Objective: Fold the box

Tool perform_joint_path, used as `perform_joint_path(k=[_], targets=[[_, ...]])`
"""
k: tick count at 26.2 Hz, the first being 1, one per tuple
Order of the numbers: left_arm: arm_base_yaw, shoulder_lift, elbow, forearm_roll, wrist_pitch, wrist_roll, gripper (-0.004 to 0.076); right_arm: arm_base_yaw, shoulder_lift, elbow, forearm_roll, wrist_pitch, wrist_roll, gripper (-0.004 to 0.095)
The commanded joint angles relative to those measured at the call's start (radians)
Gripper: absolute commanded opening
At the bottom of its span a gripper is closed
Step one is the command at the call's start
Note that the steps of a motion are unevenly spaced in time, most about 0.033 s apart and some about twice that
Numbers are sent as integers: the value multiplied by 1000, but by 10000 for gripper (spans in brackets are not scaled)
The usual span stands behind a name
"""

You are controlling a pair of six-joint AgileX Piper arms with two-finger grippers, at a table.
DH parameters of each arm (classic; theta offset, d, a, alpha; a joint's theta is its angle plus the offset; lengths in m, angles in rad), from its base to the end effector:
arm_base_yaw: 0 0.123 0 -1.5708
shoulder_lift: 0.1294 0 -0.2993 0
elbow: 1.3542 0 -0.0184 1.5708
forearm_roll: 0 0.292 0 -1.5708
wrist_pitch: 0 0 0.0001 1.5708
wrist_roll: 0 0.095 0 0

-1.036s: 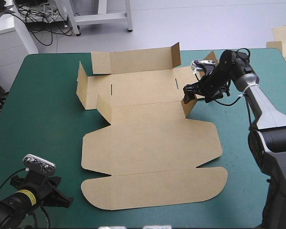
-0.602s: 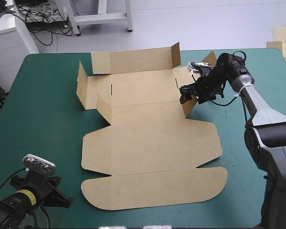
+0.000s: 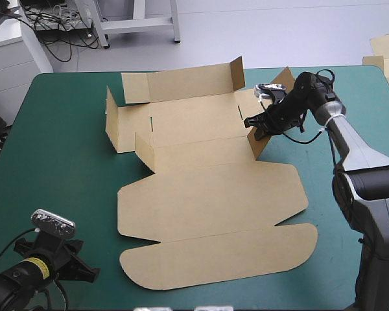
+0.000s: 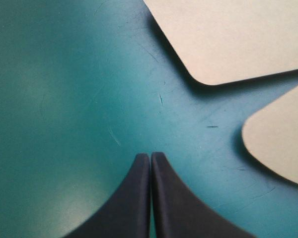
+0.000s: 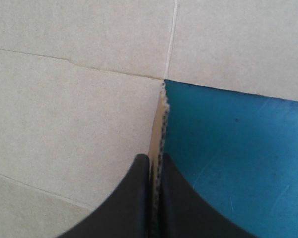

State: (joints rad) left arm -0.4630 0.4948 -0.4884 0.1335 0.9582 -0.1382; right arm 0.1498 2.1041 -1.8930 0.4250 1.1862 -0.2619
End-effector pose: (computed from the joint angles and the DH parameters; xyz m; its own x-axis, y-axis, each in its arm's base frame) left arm 0.1006 -0.0387 0.2674 -0.7077 0.2854 -0.6463 0.3388 0.9398 0.0441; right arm 0.4905 0.1108 0.2571 -0.9190 -0.2261 -0.3229 -0.3349 0.8799 0.3370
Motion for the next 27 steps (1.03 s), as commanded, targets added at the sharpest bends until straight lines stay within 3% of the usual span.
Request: perform_joint_path(k=[1,6,12,20,27], targets=[[-7,11,-34,9,-45,-3,-10,-3,-56,-35,24,-3,-64,-20],[-7,11,-34,9,-45,-3,-10,-3,-57,-81,24,21,-107,-20],[-7,11,-34,9,-45,-3,-10,-3,-61,-277,-3,66,-135,-20],[-7,11,-34,9,-56,-3,-10,39,-159,-395,6,66,-394,-20],[-7,11,-75,2,-54,-3,-10,75,-230,-395,0,66,-507,-20]])
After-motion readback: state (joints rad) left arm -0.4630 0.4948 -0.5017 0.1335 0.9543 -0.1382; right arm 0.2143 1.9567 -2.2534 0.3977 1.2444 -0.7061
